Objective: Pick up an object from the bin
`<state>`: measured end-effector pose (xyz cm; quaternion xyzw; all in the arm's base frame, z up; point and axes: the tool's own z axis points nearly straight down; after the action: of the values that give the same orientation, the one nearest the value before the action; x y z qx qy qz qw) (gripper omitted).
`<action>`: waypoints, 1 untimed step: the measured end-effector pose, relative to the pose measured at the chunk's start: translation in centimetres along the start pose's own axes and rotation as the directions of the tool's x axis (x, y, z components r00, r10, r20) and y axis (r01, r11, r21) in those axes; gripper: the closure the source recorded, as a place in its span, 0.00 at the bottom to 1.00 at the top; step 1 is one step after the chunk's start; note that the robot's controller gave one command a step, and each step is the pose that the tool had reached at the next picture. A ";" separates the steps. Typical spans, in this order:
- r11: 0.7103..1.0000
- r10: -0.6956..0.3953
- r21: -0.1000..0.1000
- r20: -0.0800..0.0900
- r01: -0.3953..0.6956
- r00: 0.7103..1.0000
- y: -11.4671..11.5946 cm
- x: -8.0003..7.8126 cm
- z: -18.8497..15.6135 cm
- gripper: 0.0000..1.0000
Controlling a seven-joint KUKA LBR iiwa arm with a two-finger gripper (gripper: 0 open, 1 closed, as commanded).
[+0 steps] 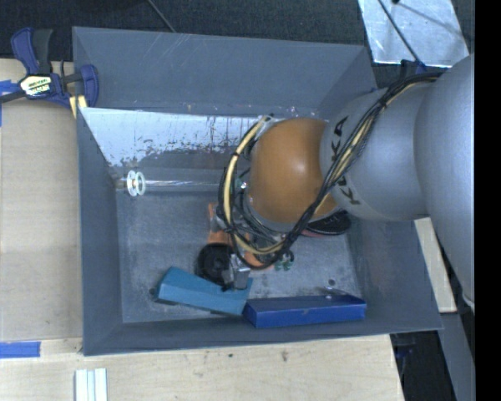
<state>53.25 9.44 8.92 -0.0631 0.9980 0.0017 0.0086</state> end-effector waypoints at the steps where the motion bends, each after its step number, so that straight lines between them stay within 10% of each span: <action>1: 0.990 0.141 0.002 0.001 -0.141 0.990 -0.9 -0.1 0.9 1.00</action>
Offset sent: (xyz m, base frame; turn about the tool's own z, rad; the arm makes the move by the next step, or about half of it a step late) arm 0.0000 0.0000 0.0000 0.0000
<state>53.43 8.61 8.01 0.0078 0.9999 0.0013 0.0091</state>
